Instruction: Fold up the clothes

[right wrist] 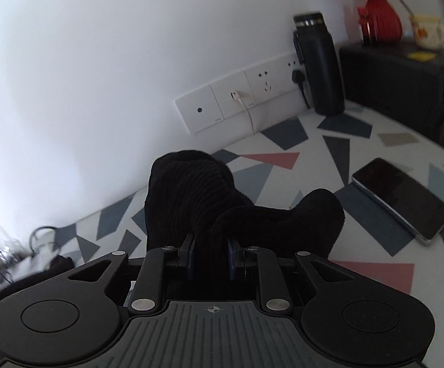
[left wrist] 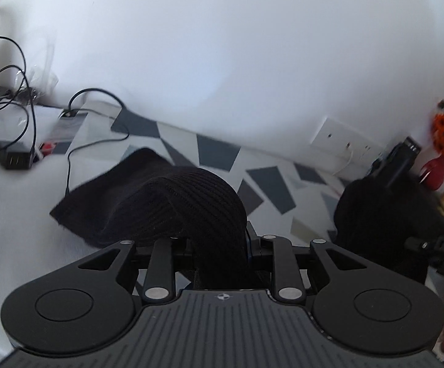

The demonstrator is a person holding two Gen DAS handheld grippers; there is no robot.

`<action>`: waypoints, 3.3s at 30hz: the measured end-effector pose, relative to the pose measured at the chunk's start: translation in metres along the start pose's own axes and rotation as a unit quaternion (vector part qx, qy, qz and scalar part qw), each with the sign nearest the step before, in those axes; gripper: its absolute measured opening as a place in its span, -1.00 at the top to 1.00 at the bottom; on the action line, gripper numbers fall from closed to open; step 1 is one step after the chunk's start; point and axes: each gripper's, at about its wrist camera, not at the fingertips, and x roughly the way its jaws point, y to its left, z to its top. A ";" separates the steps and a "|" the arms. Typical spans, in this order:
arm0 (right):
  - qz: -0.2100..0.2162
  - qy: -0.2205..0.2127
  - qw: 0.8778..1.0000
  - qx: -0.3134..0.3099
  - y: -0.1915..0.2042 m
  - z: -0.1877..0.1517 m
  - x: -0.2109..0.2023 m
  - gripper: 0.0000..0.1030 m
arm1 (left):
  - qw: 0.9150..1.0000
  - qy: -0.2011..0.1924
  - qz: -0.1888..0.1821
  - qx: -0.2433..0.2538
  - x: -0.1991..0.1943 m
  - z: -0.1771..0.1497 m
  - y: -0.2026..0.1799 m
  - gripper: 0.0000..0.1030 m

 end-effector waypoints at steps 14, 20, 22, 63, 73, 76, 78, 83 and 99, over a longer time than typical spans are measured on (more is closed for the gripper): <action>0.024 0.054 0.998 -0.028 -0.094 0.052 0.010 0.27 | 0.993 0.076 0.058 -0.069 0.026 -0.061 -0.073 0.02; 0.037 0.039 0.997 -0.058 -0.078 0.056 -0.026 -0.49 | 0.993 0.040 0.047 -0.098 -0.016 -0.055 -0.064 -0.26; 0.058 0.036 0.996 -0.062 -0.070 0.057 -0.042 -0.50 | 0.993 0.025 0.037 -0.107 -0.029 -0.050 -0.058 -0.27; -0.040 0.110 0.992 -0.045 0.046 -0.027 -0.039 0.19 | 0.986 0.133 0.039 -0.096 0.079 0.007 0.094 -0.81; 0.003 0.151 0.988 0.020 0.011 -0.034 -0.024 -0.07 | 0.982 0.155 0.027 -0.104 0.097 0.013 0.065 -0.85; 0.018 0.183 0.983 -0.017 0.028 -0.038 -0.010 -0.25 | 0.982 0.151 0.038 -0.106 0.105 0.018 0.059 -0.48; 0.006 0.204 0.979 -0.024 0.032 -0.043 0.000 -0.15 | 0.982 0.153 0.058 -0.090 0.108 0.022 0.057 0.50; 0.037 0.213 0.976 0.029 0.031 -0.043 0.010 0.70 | 0.987 0.111 0.042 -0.108 0.079 0.028 0.073 0.67; 0.163 0.076 0.983 0.036 0.094 0.005 0.002 0.74 | 0.976 0.005 0.131 -0.173 -0.102 0.006 0.156 0.63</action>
